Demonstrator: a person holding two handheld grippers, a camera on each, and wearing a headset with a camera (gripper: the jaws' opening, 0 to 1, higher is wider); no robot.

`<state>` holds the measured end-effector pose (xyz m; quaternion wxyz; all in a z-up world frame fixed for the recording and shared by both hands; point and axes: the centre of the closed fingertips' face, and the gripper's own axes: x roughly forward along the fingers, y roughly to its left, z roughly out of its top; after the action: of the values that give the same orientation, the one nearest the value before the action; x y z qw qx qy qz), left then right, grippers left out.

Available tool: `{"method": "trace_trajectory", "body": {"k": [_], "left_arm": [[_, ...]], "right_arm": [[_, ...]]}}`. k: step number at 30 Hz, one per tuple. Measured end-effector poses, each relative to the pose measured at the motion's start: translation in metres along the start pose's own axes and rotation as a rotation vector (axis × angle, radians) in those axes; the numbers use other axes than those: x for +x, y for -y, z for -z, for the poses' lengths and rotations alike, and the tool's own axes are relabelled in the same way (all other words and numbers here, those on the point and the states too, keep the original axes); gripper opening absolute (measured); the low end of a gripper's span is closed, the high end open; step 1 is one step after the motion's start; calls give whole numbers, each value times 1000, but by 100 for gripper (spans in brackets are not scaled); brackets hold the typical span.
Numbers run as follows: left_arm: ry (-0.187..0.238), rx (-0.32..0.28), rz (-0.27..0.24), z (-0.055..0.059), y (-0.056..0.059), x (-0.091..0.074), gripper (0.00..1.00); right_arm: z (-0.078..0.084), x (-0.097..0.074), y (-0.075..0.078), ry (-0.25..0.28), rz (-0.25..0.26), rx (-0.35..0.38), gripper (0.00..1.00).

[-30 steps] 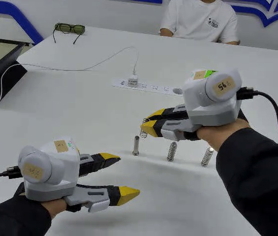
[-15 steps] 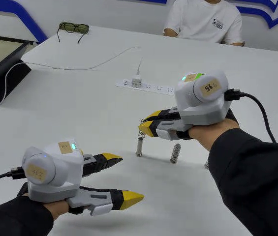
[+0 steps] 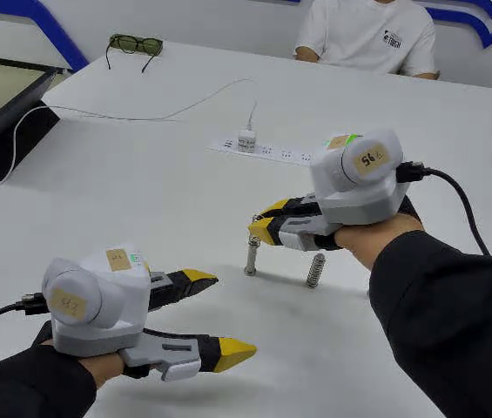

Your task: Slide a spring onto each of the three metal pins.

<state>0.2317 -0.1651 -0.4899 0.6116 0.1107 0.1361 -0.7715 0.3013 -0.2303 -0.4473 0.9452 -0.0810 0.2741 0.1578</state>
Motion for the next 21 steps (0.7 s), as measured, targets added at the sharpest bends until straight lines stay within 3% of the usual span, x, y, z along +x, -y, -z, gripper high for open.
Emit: {"method": "trace_trajectory", "body": {"k": [21], "left_arm": [[-11,-14,-3,7,-3,1,63]], "right_arm": [[29,23,1,-63,3,24,12]]}}
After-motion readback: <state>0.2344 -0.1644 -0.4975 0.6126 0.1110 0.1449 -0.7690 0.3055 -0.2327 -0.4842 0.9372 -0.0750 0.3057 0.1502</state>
